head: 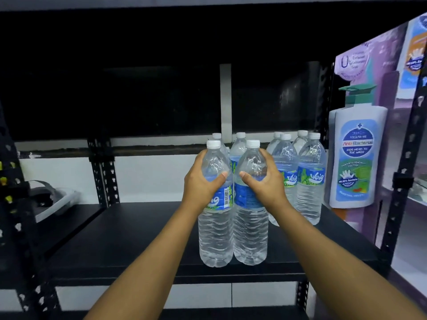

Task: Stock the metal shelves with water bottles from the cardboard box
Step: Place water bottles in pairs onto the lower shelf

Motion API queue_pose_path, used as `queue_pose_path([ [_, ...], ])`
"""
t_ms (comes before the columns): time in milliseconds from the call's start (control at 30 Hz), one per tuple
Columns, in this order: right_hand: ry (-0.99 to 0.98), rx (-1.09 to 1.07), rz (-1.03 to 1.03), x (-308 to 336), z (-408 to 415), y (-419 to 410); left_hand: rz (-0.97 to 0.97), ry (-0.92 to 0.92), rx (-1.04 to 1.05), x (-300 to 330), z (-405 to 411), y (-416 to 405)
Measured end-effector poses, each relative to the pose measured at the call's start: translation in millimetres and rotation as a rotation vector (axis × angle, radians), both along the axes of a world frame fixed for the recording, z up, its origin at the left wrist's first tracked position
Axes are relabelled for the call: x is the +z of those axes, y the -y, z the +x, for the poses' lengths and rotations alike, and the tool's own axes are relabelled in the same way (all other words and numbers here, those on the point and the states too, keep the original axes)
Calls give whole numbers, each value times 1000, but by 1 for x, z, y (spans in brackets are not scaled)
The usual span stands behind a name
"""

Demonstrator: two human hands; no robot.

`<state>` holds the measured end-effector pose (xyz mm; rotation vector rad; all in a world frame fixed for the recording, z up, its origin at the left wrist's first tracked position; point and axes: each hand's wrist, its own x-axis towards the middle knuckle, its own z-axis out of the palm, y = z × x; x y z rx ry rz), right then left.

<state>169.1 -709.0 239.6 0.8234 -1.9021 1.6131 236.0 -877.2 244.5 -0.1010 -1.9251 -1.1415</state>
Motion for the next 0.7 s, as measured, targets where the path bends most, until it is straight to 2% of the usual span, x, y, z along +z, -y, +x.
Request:
queue_pose_path([
  [700,-36,48,19,-4,-24,10,-35,3,-53,-5,-21,11],
])
